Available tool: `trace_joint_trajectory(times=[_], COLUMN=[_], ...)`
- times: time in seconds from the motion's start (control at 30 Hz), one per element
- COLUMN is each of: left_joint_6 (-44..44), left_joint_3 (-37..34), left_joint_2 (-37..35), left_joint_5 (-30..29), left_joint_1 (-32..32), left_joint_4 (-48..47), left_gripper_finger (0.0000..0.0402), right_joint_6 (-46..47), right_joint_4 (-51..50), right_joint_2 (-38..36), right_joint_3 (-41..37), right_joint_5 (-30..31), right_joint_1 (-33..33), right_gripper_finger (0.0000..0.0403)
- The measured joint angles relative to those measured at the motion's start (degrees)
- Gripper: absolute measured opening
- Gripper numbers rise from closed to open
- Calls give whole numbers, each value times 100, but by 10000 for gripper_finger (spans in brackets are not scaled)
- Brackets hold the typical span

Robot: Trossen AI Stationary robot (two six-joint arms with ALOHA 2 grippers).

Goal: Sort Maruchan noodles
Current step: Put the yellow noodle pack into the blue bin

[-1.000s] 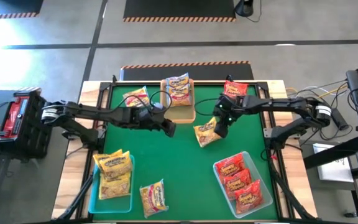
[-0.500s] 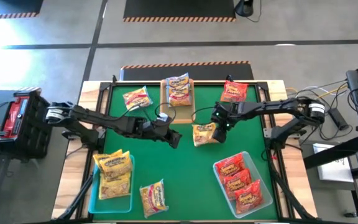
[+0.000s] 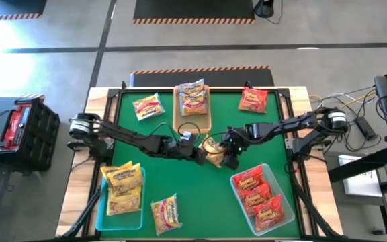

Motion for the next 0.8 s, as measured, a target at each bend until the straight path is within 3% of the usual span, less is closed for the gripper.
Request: trace_joint_trajectory(times=[0.13, 0.33, 0.47, 0.6, 0.8], left_joint_6=[-284, -1055, -1565, -1968, -2248], left_joint_3=[0, -2, -1, 16, 33], left_joint_2=[357, 785, 958, 1117, 1230], left_joint_5=[-40, -371, -513, -427, -67], left_joint_1=[0, -9, -9, -24, -65], left_joint_4=[589, 760, 836, 812, 585], left_gripper_finger=[115, 115, 115, 115, 115], right_joint_6=[-31, -384, -528, -590, -579], right_joint_4=[-49, -212, -270, -301, -356], right_joint_2=[-80, -266, -392, -564, -873], right_joint_3=[20, 22, 22, 22, 88], right_joint_5=[26, 95, 529, 1066, 1111], right_joint_1=[7, -223, -365, -436, -565], right_gripper_finger=[176, 176, 176, 176, 176])
